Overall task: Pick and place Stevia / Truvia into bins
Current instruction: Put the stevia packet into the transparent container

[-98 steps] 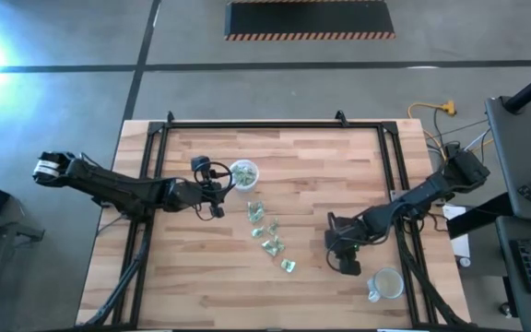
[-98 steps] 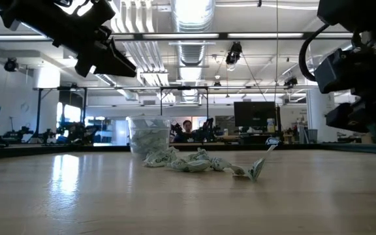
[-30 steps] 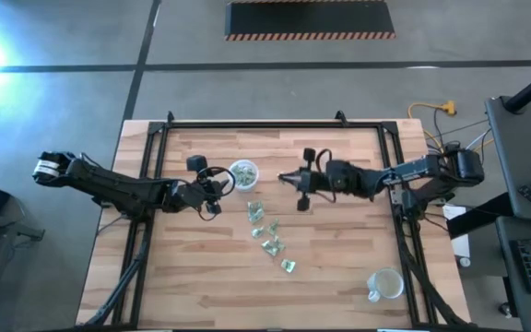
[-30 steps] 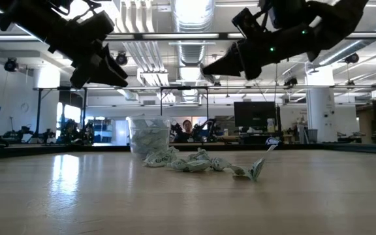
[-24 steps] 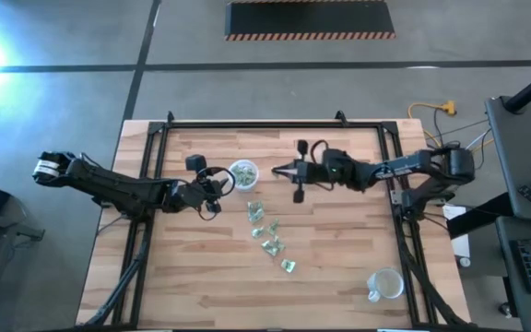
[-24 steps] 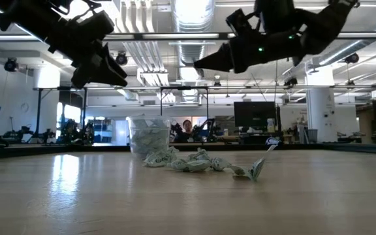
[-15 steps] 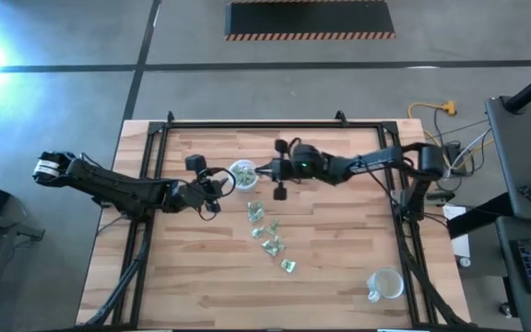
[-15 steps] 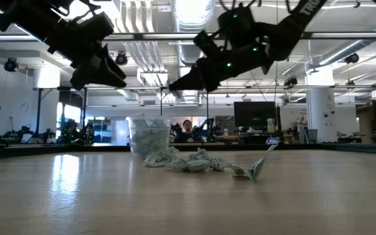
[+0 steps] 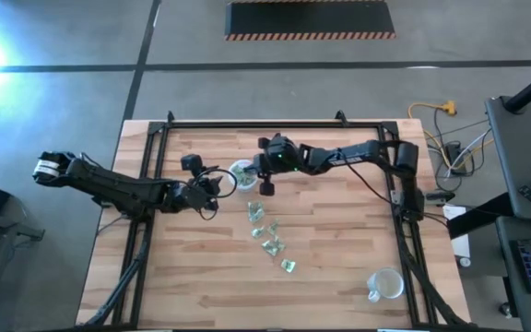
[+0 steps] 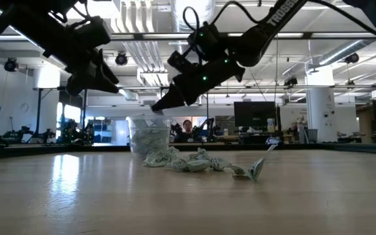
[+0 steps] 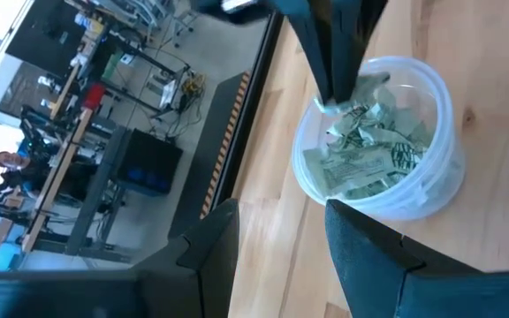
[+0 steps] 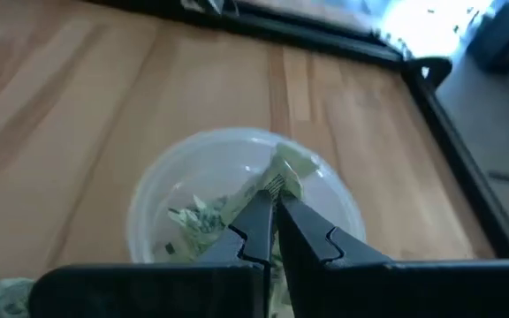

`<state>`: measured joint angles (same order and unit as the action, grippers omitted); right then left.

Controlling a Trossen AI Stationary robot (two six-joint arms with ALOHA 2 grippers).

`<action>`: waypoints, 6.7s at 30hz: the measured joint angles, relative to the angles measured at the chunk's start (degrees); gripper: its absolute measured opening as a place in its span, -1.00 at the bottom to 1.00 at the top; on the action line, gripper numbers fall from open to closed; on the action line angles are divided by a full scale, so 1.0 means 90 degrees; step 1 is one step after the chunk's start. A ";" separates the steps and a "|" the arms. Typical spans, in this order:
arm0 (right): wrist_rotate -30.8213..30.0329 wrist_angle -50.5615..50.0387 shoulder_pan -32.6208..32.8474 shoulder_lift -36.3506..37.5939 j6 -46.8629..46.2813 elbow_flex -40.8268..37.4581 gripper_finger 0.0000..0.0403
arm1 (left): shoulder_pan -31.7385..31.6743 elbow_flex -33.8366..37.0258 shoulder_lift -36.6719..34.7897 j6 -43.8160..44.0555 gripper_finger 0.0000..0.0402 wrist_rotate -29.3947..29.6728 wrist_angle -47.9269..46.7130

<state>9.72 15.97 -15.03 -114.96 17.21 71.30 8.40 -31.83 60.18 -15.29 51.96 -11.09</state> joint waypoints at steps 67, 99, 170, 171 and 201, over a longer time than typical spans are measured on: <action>0.0243 -0.2684 0.0380 0.4685 -0.0058 -0.3020 -0.20 | -0.0121 -0.0796 0.3929 0.0500 -0.38 -0.4116 0.2930; 0.0255 -0.2687 0.0380 0.4680 -0.0055 -0.3020 -0.20 | -0.0143 -0.0777 0.3875 0.0447 -0.98 -0.4750 0.2499; 0.0253 -0.2633 0.0377 0.4677 -0.0009 -0.3057 -0.20 | -0.1724 -0.0696 0.2259 -0.0181 -0.39 -0.2787 0.1457; 0.0251 -0.2635 0.0377 0.4677 -0.0006 -0.3057 -0.20 | -0.1722 -0.0707 0.2247 -0.0179 -0.35 -0.2785 0.1457; 0.2431 0.0342 0.0777 0.2544 0.0259 -0.3754 -0.20 | 0.0889 -0.0469 0.0214 0.1298 -0.17 -0.2858 0.0013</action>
<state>31.59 19.05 -8.04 -92.06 19.53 37.52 16.40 -36.05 62.11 -3.61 26.24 -10.98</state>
